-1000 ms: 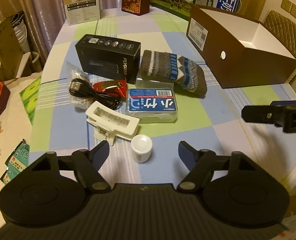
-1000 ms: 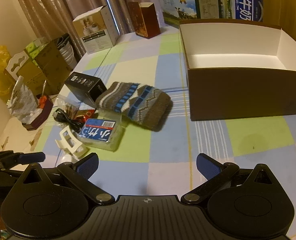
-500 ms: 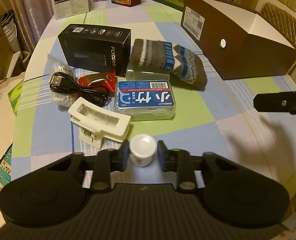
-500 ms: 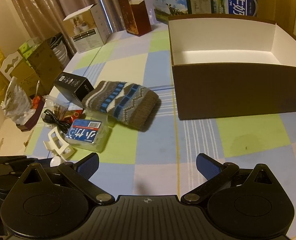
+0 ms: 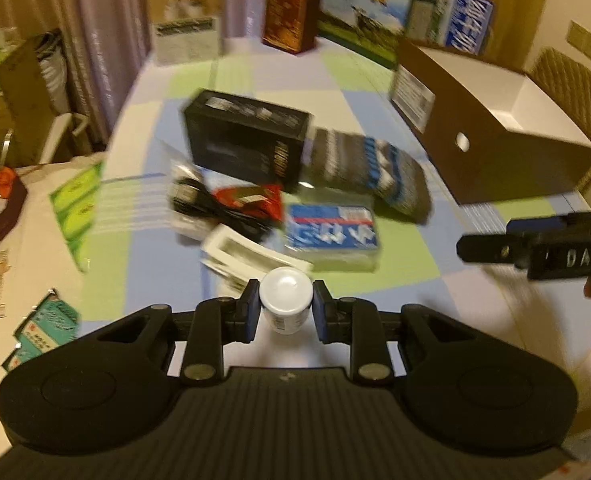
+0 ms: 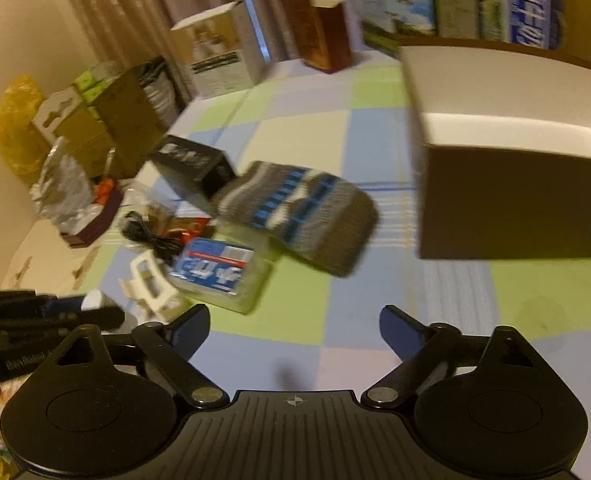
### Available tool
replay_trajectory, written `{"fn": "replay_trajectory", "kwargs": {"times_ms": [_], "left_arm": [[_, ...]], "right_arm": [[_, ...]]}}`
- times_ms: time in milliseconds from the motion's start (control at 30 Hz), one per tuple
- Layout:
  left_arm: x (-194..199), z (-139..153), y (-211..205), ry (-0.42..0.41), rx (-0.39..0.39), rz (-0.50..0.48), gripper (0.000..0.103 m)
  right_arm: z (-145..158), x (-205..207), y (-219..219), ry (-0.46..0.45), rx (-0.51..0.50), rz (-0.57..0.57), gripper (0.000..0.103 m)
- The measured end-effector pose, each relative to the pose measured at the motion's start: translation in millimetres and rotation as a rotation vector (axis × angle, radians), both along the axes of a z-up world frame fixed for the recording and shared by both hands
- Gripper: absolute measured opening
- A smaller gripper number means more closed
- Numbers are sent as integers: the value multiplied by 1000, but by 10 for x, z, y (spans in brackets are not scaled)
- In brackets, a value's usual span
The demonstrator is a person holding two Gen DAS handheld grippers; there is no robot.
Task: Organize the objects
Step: 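Reach the left tool to the small white bottle and close on it, then grasp the blue toothpick box with the right tool while the left tool holds the bottle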
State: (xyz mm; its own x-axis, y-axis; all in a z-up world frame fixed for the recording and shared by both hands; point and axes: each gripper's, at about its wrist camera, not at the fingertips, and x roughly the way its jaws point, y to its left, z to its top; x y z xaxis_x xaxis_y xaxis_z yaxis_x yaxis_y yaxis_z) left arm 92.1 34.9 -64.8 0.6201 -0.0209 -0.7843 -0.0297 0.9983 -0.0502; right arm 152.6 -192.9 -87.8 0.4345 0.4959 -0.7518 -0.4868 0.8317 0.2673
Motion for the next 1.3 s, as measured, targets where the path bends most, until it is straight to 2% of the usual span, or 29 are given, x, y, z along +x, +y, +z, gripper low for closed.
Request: {"fn": "replay_trajectory", "kwargs": {"times_ms": [67,133,233,300,500,833,1100,1300], "left_arm": [[-2,51,115,-16,11,32,23],[12,72,212,-22,20,60,23],[41,66,361,-23,29,104,23],[52,50,443,-23,38,127,23],[84,-20,629,-5,51,171,23],[64,-71,726,16,36,180,23],[30,-86,776,20,17,187,23],[26,-79,785,19,16,182,23]], "right_arm": [[3,8,114,-20,15,46,81],[-4,32,236,-34,30,96,67],[-50,110,423,-53,46,162,51],[-109,172,532,-67,54,191,46],[-298,390,777,-80,66,259,45],[-513,553,889,-69,50,336,45],[-458,303,819,-28,-19,453,45],[-492,252,856,-40,-61,422,48]]}}
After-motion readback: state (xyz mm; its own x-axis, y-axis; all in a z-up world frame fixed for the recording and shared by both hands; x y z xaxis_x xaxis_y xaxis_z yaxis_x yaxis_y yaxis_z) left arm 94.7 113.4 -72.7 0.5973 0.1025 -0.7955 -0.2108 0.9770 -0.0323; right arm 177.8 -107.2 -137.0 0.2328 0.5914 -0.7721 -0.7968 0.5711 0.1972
